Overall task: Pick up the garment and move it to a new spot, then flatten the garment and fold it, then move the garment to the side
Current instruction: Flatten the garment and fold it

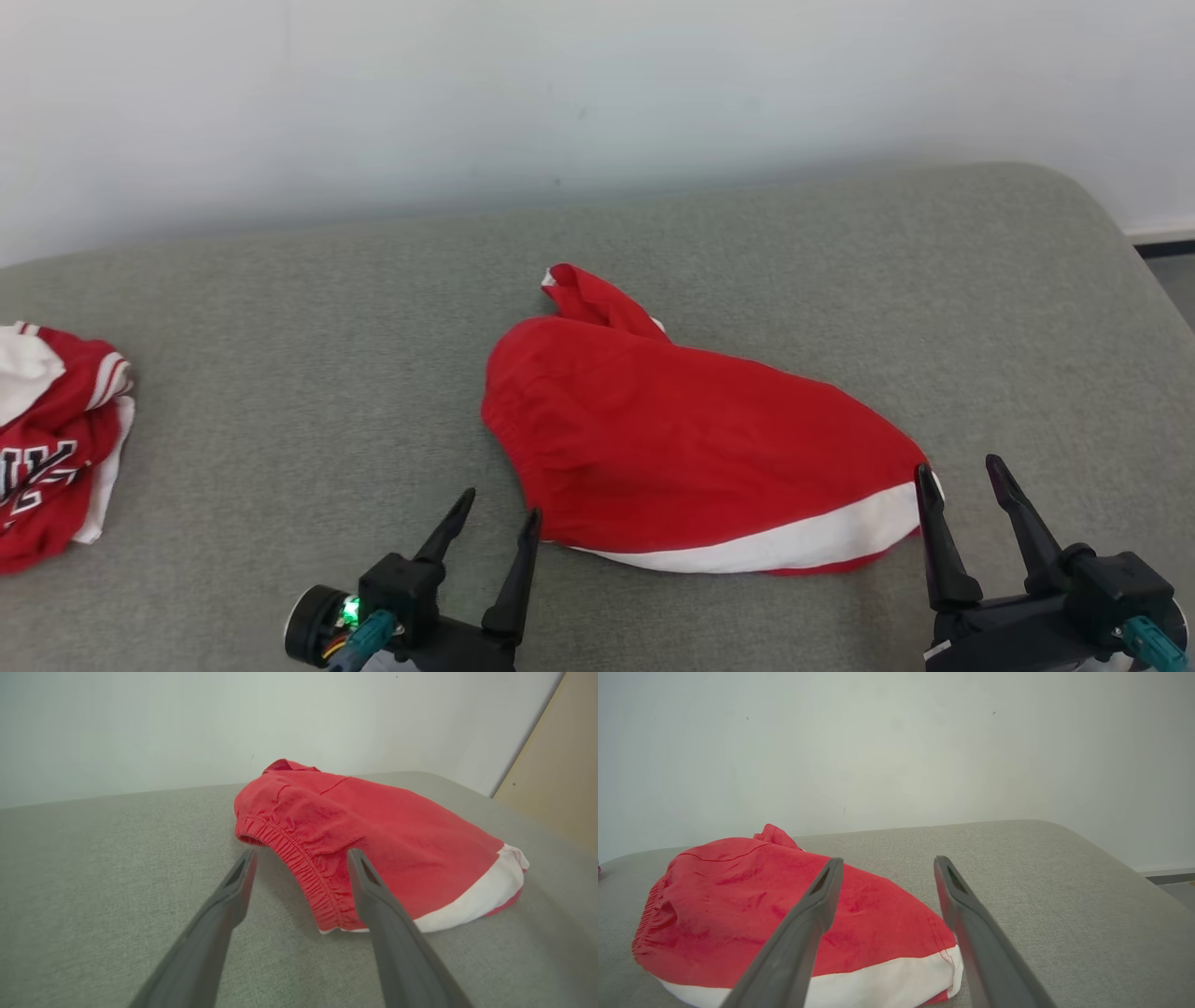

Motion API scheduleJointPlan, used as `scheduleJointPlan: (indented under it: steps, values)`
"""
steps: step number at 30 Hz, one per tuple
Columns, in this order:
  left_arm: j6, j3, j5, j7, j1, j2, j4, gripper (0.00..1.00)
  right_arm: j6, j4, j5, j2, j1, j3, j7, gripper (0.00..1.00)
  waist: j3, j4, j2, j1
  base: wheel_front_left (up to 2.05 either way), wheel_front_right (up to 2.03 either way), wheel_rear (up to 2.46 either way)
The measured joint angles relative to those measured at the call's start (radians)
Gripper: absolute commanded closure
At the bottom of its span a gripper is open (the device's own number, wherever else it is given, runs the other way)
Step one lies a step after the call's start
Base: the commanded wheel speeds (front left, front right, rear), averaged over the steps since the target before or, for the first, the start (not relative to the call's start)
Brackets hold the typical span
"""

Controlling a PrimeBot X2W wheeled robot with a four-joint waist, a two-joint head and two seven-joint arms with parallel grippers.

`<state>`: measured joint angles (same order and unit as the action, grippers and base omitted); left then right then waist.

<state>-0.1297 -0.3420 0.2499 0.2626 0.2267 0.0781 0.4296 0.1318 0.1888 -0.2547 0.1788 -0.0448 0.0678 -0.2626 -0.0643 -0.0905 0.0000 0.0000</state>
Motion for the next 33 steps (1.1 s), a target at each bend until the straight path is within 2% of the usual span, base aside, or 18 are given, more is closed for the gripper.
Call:
scheduleJointPlan:
  steps: [6,16,17,18,19,20,24,30,33]
  values:
    - [-0.001,-0.106,0.071,0.0,0.083,0.03,0.127,0.0,0.0,-0.002,-0.007,-0.004,-0.021,0.014,-0.002,0.0,-0.036,-0.046,0.0,0.0,0.0,0.0,0.0]
    - [-0.001,-0.141,0.162,0.0,0.167,0.035,0.254,0.0,0.0,-0.002,-0.009,-0.008,-0.039,0.016,-0.002,0.0,-0.083,-0.094,0.0,0.0001,0.0,0.0,0.0]
    - [-0.001,-0.146,0.175,0.0,0.17,0.034,0.254,0.27,0.0,-0.002,-0.009,-0.009,-0.039,0.014,-0.002,0.0,-0.083,-0.094,0.0001,0.0001,0.0,0.0,0.0]
    - [-0.001,-0.155,0.184,0.0,0.172,0.032,0.256,0.27,0.0,-0.002,-0.009,-0.009,-0.039,0.012,-0.002,0.0,-0.082,-0.092,0.0,0.0001,0.0,0.0,0.0]
    - [-0.001,-0.164,0.188,0.0,0.173,0.031,0.256,0.93,0.0,-0.003,-0.009,-0.01,-0.039,0.012,-0.002,0.0,-0.081,-0.09,0.0001,0.0001,0.0,0.0,0.0]
    - [-0.001,-0.165,0.196,0.0,0.174,0.033,0.251,1.0,0.0,-0.004,-0.009,-0.01,-0.038,0.011,-0.002,0.0,-0.08,-0.087,0.0001,0.0001,0.0,0.0,0.0]
    - [-0.001,-0.116,0.23,0.0,0.189,0.052,0.168,1.0,0.0,-0.009,-0.008,-0.012,-0.036,0.002,-0.002,0.0,-0.071,-0.067,0.0001,0.0001,0.0,0.0,0.0]
    - [-0.001,-0.053,0.237,0.0,0.15,0.12,-0.004,1.0,0.0,-0.005,-0.008,-0.021,-0.017,0.001,-0.002,0.0,-0.051,-0.021,0.0,0.0001,0.0,0.0,0.0]
    - [-0.001,-0.068,0.22,0.0,0.095,0.151,-0.054,1.0,0.0,-0.002,-0.008,-0.029,-0.012,0.0,-0.002,0.0,-0.039,0.006,0.0001,0.0,0.0,0.0,0.0]
